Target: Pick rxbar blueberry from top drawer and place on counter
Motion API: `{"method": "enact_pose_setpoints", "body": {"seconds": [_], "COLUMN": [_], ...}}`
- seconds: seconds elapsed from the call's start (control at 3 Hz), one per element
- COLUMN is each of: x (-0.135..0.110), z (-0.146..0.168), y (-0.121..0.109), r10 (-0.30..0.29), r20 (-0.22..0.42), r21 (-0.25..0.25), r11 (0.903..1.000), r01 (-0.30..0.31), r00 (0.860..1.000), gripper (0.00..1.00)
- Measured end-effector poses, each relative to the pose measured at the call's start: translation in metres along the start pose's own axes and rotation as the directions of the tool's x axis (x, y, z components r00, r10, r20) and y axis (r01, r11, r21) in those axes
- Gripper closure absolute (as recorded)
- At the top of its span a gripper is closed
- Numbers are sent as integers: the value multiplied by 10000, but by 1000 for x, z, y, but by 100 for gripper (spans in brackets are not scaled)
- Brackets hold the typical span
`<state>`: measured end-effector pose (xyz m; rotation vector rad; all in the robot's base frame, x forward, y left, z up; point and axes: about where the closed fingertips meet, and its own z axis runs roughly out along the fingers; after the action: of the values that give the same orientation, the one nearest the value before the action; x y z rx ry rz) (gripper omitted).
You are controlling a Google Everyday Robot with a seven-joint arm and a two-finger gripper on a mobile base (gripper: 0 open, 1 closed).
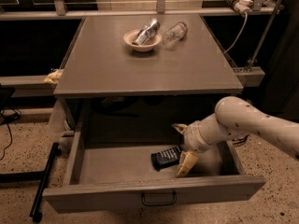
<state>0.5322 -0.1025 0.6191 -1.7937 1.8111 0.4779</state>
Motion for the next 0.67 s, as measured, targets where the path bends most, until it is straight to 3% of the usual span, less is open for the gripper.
{"method": "enact_pose_setpoints", "body": {"seconds": [0.33,0.67], "x": [5,12], "z": [8,14], "y": [-2,-2], "r10": [29,198], "r20": [84,44], "r21": [-61,-188], "r11": [10000,9996], "r01": [-28,-197], "r00": [10000,9998], "gripper": [4,19]}}
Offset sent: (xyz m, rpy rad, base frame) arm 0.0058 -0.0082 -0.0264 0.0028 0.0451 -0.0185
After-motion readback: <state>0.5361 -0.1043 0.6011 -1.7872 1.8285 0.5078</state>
